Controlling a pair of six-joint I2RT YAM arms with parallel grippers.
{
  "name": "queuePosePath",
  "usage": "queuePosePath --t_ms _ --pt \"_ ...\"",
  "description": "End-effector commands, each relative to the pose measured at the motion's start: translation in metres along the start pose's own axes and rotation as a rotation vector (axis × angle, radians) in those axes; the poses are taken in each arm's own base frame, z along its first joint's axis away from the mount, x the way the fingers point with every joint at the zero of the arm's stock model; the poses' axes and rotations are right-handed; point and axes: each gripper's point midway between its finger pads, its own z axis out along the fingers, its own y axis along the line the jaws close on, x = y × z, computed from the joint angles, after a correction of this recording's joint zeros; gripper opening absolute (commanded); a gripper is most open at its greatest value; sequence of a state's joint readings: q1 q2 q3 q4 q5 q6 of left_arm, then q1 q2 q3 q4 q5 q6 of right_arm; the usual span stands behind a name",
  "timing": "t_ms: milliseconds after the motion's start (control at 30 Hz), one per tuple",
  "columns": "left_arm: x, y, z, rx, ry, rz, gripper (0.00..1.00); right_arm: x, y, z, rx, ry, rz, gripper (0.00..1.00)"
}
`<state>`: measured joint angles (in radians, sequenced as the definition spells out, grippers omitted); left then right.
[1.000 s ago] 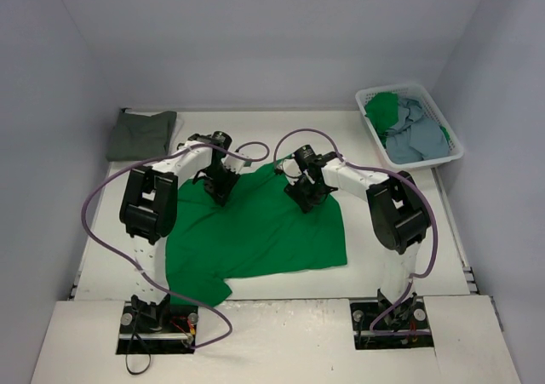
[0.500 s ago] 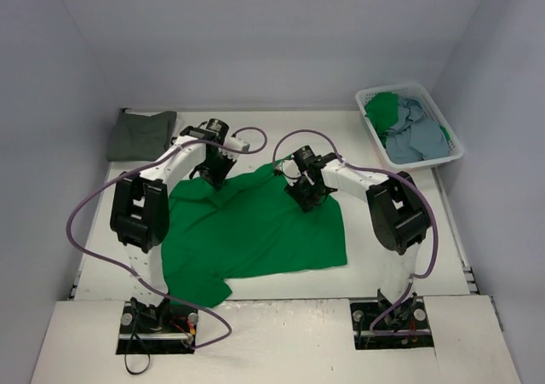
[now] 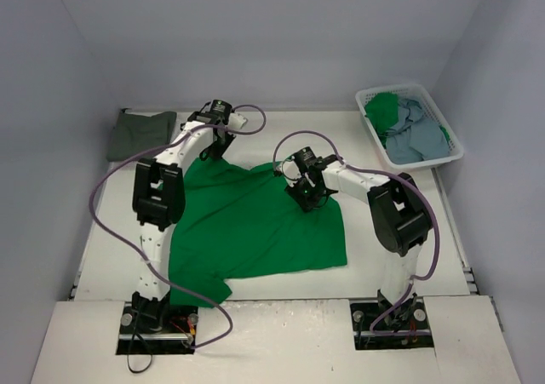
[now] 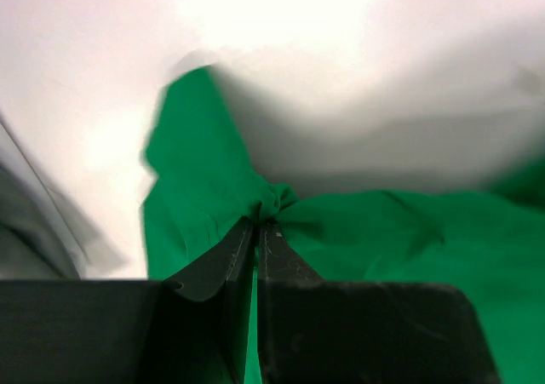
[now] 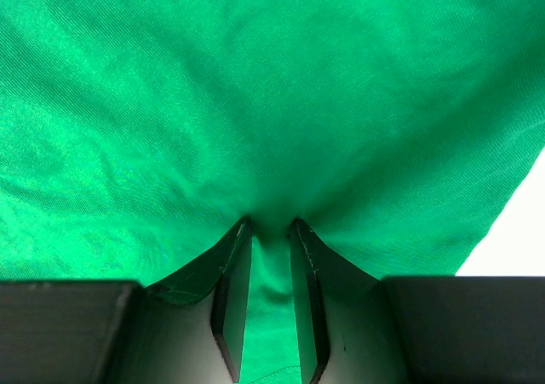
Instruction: Fold and stack the t-shirts
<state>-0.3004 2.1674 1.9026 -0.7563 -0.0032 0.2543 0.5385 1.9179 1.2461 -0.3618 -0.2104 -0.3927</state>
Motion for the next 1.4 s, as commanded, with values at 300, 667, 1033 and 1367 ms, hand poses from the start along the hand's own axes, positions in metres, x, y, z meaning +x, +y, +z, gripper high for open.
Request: queuePosePath --t_ms 300,667,1033,1367 --pt "-0.048 0.112 0.038 -0.408 -0.086 -0.149 0.0 0.037 0.012 0.021 -0.031 0.118 0.022 0.2" --pt "-0.07 0.12 0.043 -0.444 -0.132 -0.208 0.48 0.053 0.008 0.032 -0.001 0.18 0.033 0.18" --pt "-0.045 0.099 -0.029 -0.353 -0.14 -0.224 0.51 0.096 -0.014 0.037 0.1 0.33 0.042 0.13" --pt "-0.008 0.09 -0.114 -0.363 -0.183 -0.231 0.51 0.129 -0.071 0.013 0.205 0.383 0.093 0.16"
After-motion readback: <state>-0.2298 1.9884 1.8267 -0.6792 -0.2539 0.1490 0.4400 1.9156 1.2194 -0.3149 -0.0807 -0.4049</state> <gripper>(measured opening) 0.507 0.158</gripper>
